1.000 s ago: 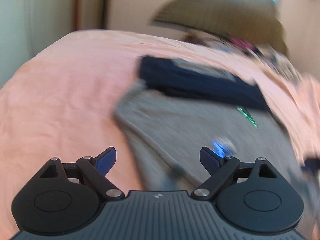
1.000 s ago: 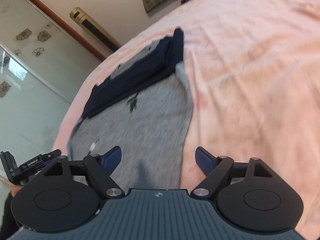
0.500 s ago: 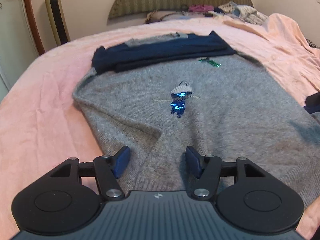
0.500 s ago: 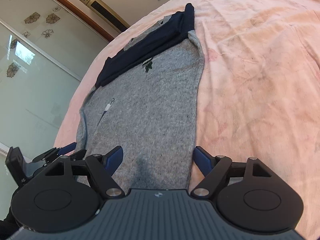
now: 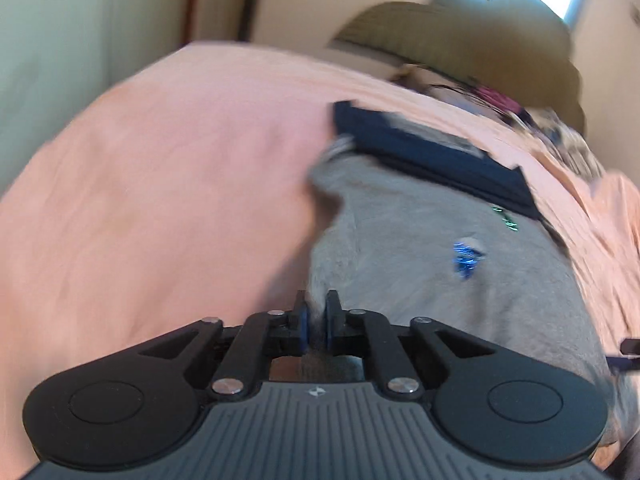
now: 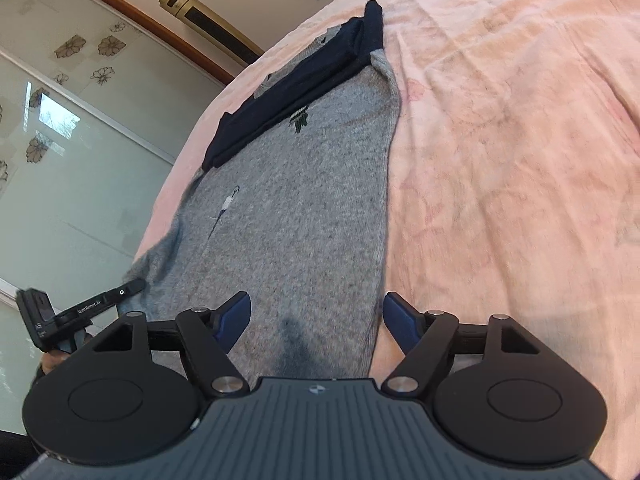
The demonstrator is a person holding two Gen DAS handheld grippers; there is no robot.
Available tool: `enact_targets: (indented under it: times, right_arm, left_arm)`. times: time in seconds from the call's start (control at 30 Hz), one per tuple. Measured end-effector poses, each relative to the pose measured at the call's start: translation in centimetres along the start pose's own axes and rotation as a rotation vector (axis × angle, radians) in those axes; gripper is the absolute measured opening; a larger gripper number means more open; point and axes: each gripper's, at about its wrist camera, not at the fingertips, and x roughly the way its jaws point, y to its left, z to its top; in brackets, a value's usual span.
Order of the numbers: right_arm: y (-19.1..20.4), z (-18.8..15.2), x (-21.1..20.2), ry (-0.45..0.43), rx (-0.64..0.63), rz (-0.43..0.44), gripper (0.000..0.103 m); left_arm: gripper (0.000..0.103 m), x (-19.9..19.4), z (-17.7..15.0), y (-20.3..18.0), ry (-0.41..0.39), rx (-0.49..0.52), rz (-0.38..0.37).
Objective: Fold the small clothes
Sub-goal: 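Grasp the grey hem with the left gripper while the right gripper grasps the hem too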
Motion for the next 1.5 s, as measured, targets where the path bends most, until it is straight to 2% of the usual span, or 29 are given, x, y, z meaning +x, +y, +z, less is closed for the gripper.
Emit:
enact_targets:
  times: [0.03,0.07,0.1,0.13,0.17,0.2,0.23,0.27,0.4,0.47,0.6,0.73,0.83,0.93,0.97,1.0,1.03,1.07,1.1,1.13,1.27,1.37,1.43,1.5]
  right_arm:
    - [-0.6,-0.2,-0.2,0.01,0.047,0.042,0.075]
    - [-1.3,-0.4,-0.5,0.021,0.106,0.088,0.076]
    - [-2.1,-0.6,-0.6,0.035,0.165,0.127,0.076]
    - [-2.8,-0.9,-0.7,0.049,0.214,0.156,0.075]
    - [-3.3,-1.2,-0.9,0.056,0.245,0.172,0.075]
    - [-3.6,-1.5,-1.1,0.056,0.267,0.184,0.075]
    - [-3.8,-1.8,-1.2,0.057,0.284,0.194,0.075]
    - [-3.8,-2.0,-1.2,0.065,0.288,0.194,0.075]
    - [-3.0,-2.7,-0.4,0.099,0.285,0.215,0.075]
    - [-2.3,-3.0,0.1,0.118,0.264,0.222,0.075]
    - [-1.7,-3.5,0.4,0.116,0.244,0.235,0.074]
    - [-1.9,-3.6,0.7,0.124,0.235,0.208,0.055]
    - [-2.2,-3.8,1.1,0.137,0.234,0.184,0.039]
    - [-2.2,-3.9,1.2,0.145,0.228,0.193,0.039]
    - [-2.2,-4.0,1.3,0.148,0.224,0.195,0.039]
    - [-2.0,-4.0,1.4,0.15,0.215,0.194,0.039]
    - [-1.8,-4.0,1.6,0.146,0.2,0.182,0.034]
    - [-1.5,-4.1,1.8,0.145,0.178,0.154,0.027]
    - [-1.1,-4.1,2.1,0.145,0.152,0.125,0.013]
    - [-0.9,-4.2,2.3,0.141,0.121,0.107,0.01]
    - [0.4,-3.5,1.4,0.104,0.027,0.072,0.01]
    - [2.6,-1.6,-2.3,0.041,-0.055,0.13,0.01]
    - [4.1,-0.6,-4.5,0.04,-0.125,0.13,0.01]
    - [4.2,-0.4,-5.4,0.079,-0.173,0.084,0.01]
  left_arm:
    - [0.021,0.2,-0.7,1.1,0.045,-0.042,-0.01]
    - [0.034,0.4,-1.3,2.3,0.086,-0.099,-0.024]
    - [0.037,0.3,-2.1,3.3,0.082,-0.16,-0.07]
    - [0.055,0.0,-2.5,4.3,0.059,-0.216,-0.118]
    - [0.067,-0.2,-2.7,4.9,0.056,-0.266,-0.166]
    - [0.073,-0.3,-2.9,5.3,0.053,-0.313,-0.201]
    - [0.085,-0.4,-3.0,5.5,0.052,-0.353,-0.235]
    - [0.09,-0.2,-3.1,5.8,0.06,-0.387,-0.273]
    - [0.09,1.3,-3.4,6.0,0.129,-0.471,-0.455]
    - [0.09,1.7,-3.5,6.2,0.139,-0.518,-0.476]
    - [0.089,1.7,-3.5,6.0,0.14,-0.497,-0.473]
    - [0.086,1.2,-3.3,5.7,0.129,-0.462,-0.469]
    - [0.066,1.5,-3.0,4.6,0.181,-0.327,-0.388]
    - [0.061,1.3,-2.8,3.9,0.202,-0.257,-0.36]
    - [0.042,1.3,-2.8,3.6,0.202,-0.243,-0.335]
    - [0.028,1.3,-2.8,3.3,0.207,-0.221,-0.3]
    - [0.013,1.5,-2.9,2.9,0.22,-0.196,-0.268]
    - [0.012,1.5,-3.1,2.6,0.213,-0.178,-0.254]
    - [0.011,1.4,-3.2,2.3,0.203,-0.163,-0.247]
    - [0.01,1.3,-3.4,2.2,0.198,-0.148,-0.23]
    - [0.008,-1.1,-3.1,-0.1,0.126,-0.043,-0.123]
    - [0.008,-4.4,-2.9,-1.5,0.068,0.002,-0.174]
    - [0.008,-4.7,-3.4,-1.8,0.09,0.01,-0.172]
    - [0.008,-3.6,-4.7,-1.1,0.14,-0.01,-0.151]
